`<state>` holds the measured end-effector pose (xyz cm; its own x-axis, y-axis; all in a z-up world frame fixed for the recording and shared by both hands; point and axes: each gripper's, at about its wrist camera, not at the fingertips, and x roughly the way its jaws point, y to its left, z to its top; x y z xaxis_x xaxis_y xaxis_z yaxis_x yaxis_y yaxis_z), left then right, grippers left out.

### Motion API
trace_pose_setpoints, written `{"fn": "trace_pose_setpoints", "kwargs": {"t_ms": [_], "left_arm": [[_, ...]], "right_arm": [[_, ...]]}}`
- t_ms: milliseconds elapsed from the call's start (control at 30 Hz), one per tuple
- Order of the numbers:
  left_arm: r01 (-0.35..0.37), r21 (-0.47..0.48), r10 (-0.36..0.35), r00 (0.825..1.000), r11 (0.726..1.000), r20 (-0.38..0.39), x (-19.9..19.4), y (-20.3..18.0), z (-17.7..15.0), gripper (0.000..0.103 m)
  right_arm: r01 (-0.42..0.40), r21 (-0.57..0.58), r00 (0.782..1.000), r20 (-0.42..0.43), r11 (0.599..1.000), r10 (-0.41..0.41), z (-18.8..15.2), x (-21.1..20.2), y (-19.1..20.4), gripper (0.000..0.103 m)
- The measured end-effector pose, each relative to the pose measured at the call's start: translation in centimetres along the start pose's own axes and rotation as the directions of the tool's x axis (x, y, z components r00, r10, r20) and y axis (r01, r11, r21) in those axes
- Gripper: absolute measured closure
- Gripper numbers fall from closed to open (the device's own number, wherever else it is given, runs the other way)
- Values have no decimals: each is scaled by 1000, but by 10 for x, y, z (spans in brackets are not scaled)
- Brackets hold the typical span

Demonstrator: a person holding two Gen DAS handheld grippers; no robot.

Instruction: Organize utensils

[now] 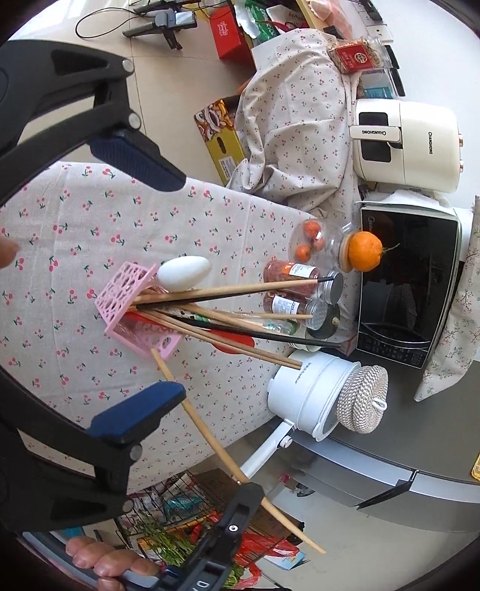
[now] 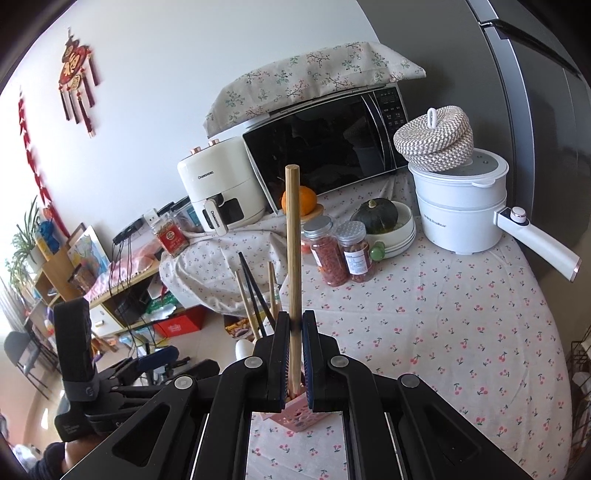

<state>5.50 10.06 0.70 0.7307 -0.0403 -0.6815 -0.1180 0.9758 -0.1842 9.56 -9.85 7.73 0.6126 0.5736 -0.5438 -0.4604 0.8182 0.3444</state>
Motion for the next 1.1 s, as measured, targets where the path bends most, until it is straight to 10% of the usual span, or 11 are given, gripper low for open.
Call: {"fn": "trace_pose_setpoints", "kwargs": {"t_ms": [400, 533, 833, 1100], "left_arm": [[-48, -13, 47, 998, 999, -41, 3, 22, -7, 1], [-44, 0, 44, 998, 999, -44, 2, 19, -8, 1], [-52, 20, 52, 998, 998, -42, -6, 7, -10, 1], [-33, 50, 34, 999, 998, -22, -19, -17, -16, 1]], "right_arm": [[46, -45, 998, -30, 998, -47, -6, 31, 17, 92], [33, -9, 999, -28, 999, -34, -8, 33, 13, 33], [123, -34, 992, 32, 992, -122, -8, 7, 4, 0], [241, -147, 970, 57, 959, -235, -22, -26, -7, 0]]}}
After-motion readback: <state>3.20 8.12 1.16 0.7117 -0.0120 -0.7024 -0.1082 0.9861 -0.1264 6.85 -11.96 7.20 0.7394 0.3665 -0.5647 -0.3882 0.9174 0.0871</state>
